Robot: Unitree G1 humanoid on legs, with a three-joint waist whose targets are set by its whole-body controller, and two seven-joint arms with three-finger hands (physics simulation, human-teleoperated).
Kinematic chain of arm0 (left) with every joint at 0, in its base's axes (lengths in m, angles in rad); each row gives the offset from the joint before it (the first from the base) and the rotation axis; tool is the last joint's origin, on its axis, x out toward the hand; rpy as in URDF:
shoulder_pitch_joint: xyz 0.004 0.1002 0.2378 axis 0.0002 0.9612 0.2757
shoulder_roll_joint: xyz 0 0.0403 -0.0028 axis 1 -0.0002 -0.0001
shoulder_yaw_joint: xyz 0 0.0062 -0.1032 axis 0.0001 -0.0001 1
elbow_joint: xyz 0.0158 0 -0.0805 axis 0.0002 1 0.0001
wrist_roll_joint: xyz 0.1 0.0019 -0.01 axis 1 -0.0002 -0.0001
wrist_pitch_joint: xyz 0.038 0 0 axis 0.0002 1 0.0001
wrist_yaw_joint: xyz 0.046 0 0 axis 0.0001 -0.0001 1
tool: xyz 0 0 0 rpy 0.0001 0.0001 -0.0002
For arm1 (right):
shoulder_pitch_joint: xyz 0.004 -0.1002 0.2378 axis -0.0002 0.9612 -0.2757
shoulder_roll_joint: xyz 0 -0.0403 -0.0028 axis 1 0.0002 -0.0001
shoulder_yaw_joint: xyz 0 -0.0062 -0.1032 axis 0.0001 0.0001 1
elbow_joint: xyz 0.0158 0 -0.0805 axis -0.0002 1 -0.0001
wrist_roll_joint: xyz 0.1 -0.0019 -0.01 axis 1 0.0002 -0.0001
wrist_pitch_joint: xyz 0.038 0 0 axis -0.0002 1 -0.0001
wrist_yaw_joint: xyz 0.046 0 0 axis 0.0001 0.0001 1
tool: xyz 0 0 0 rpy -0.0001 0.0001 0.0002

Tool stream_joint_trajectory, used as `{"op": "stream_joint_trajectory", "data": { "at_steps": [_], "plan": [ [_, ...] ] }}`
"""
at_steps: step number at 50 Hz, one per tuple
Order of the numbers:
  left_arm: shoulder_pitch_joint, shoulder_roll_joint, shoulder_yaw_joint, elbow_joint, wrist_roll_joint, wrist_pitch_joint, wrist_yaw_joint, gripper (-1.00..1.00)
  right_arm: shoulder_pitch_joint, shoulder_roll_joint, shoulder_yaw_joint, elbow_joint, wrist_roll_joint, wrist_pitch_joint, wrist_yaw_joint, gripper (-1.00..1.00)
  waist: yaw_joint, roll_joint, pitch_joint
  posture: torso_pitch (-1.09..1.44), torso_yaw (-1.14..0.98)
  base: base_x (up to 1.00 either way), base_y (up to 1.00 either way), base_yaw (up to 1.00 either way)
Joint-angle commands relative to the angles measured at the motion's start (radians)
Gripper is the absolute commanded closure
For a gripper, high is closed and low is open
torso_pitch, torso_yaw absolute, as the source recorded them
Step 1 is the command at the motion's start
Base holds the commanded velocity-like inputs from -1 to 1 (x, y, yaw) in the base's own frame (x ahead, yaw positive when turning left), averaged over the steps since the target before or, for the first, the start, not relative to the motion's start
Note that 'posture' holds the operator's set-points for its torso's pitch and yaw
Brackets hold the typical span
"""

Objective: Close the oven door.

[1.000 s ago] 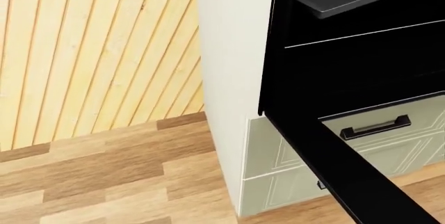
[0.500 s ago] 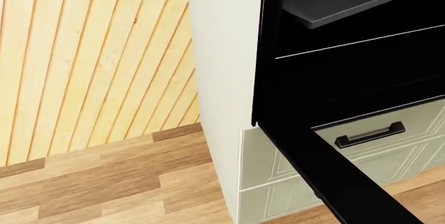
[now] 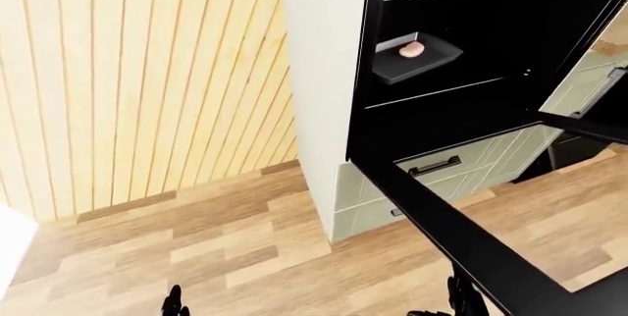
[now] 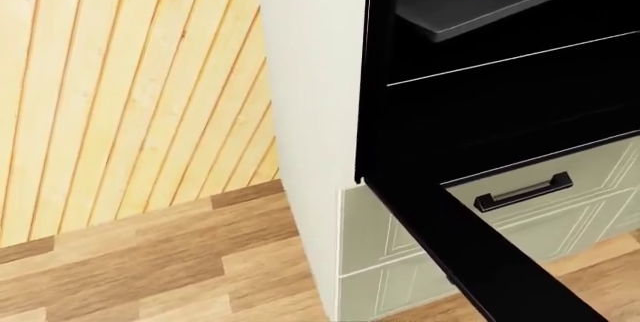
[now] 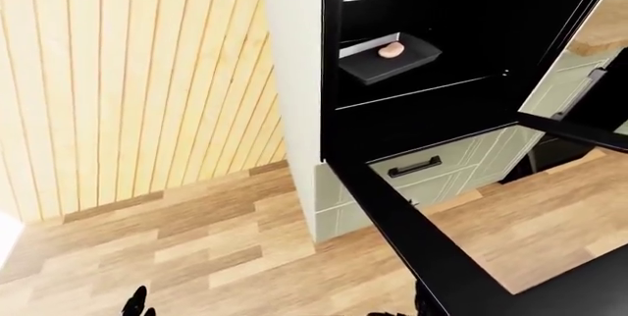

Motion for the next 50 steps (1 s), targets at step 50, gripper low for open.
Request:
{"op": "stream_joint_trajectory", "data": {
  "at_steps": [50],
  "plan": [
    [-0.011,0.009,0.001,-0.02,-0.002,-0.025,0.001,-1.0,-0.008,-0.004,-0.002,-0.02,0.017,-0.028,0.031,-1.0,0.016,0.039,-0.015,0.0,0.0,-0.07,0.0,-0.49]
  ]
}}
